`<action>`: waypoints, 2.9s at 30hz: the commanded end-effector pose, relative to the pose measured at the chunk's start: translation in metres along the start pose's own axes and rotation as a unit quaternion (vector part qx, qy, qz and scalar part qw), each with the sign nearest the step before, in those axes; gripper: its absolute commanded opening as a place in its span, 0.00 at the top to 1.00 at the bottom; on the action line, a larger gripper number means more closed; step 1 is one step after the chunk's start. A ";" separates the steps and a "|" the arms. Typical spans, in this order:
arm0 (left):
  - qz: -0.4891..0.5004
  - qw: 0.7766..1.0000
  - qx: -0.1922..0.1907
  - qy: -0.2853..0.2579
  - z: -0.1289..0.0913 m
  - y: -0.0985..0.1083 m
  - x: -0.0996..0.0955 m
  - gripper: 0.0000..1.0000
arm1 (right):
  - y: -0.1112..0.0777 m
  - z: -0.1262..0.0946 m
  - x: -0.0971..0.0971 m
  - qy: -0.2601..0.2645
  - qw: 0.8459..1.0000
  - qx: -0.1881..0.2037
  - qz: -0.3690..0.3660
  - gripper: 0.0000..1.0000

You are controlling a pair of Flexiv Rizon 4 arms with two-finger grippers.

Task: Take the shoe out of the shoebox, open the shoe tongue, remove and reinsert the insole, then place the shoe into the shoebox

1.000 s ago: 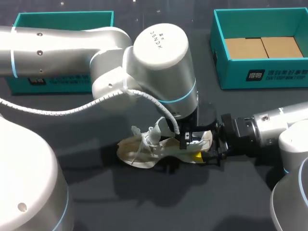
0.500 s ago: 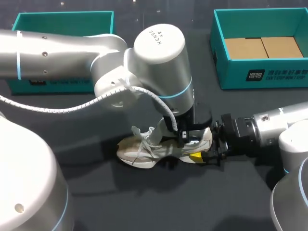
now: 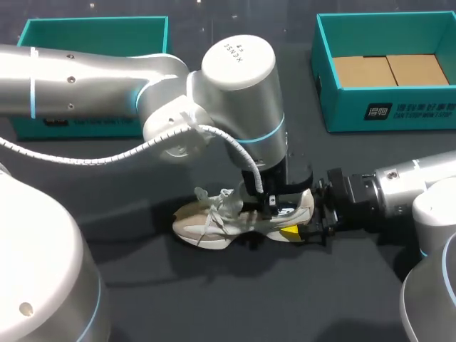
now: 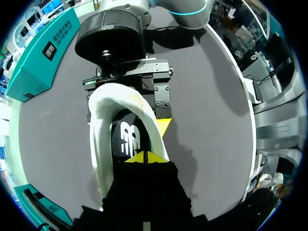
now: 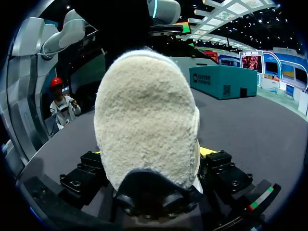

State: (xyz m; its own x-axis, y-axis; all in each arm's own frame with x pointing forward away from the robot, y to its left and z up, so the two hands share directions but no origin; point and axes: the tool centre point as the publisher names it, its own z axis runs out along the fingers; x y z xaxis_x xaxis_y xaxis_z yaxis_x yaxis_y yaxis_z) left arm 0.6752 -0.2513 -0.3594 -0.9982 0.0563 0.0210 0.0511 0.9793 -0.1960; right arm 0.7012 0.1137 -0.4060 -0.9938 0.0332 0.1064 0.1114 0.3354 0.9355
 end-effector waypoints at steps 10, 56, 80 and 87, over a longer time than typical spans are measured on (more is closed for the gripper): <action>0.014 0.999 -0.016 0.044 0.014 0.012 0.012 1.00 | 0.000 0.002 0.000 0.000 1.000 0.002 0.001 1.00; -0.019 0.998 -0.030 -0.044 0.041 0.050 -0.007 1.00 | 0.000 0.002 0.000 0.000 1.000 0.002 0.001 1.00; -0.093 0.978 0.173 -0.062 -0.001 0.058 0.005 1.00 | 0.000 0.002 0.000 0.000 1.000 0.002 0.001 1.00; -0.100 0.972 0.205 -0.055 -0.013 0.052 -0.002 1.00 | 0.000 0.002 0.000 0.000 1.000 0.002 0.001 1.00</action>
State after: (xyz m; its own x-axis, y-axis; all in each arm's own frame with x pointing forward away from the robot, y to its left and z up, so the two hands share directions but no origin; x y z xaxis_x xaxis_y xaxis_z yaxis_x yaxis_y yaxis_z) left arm 0.6812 -0.2049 -0.3585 -0.9842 -0.1770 -0.0085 -0.1470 0.8419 -0.5192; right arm 0.7003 0.1152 -0.4056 -0.9937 0.0336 0.1066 0.1117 0.3353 0.9355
